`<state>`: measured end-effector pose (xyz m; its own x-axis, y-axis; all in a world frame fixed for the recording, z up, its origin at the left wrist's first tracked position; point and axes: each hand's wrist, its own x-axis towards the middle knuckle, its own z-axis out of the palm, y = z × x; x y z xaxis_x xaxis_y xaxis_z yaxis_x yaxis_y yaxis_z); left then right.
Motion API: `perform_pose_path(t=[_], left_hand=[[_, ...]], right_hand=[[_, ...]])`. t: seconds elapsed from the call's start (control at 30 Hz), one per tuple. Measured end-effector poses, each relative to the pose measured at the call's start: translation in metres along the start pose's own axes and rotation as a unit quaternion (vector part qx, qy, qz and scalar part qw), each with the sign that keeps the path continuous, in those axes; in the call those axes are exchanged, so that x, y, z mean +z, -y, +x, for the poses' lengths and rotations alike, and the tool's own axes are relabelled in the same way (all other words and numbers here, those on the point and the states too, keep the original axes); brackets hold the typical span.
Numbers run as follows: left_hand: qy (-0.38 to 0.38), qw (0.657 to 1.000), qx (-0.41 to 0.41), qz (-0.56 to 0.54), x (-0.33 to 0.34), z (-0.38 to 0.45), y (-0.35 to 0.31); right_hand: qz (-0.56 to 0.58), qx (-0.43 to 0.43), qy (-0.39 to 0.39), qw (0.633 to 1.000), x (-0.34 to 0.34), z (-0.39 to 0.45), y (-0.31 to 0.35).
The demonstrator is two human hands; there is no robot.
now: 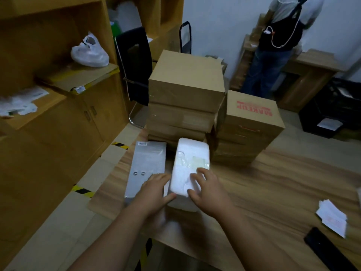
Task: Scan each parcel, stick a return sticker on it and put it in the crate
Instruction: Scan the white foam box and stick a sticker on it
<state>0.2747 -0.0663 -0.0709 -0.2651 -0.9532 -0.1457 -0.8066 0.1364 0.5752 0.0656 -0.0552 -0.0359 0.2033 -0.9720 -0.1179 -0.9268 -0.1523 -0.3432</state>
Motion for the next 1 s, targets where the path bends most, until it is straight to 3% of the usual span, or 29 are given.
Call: perform_pose_path(t=[0.17,0.3,0.37,0.5,0.7,0.87,1.0], left_hand=[[-0.003,0.998,0.037,-0.058,0.018,0.005,-0.024],[-0.001,0.996,-0.036,-0.079,0.039,0.008,-0.043],[0.018,0.993,-0.085,-0.080,0.053,0.010,-0.048],[0.063,0.964,-0.151,-0.211,0.082,0.006,-0.066],[-0.051,0.988,-0.061,-0.135,0.102,0.001,-0.121],[-0.037,0.996,0.021,-0.075,0.120,0.002,-0.173],[-0.020,0.997,-0.009,-0.067,0.145,0.009,-0.197]], right_hand=[[0.095,0.059,-0.044,0.993,-0.003,-0.017,-0.046],[0.173,0.134,-0.117,0.969,-0.012,-0.034,-0.077],[0.206,0.130,-0.114,0.963,-0.016,-0.041,-0.088],[0.200,0.134,-0.043,0.970,-0.009,-0.054,-0.120],[0.246,0.170,-0.012,0.954,0.009,-0.076,-0.165],[0.285,0.256,-0.063,0.922,0.012,-0.094,-0.211],[0.376,0.236,-0.071,0.893,0.001,-0.110,-0.240]])
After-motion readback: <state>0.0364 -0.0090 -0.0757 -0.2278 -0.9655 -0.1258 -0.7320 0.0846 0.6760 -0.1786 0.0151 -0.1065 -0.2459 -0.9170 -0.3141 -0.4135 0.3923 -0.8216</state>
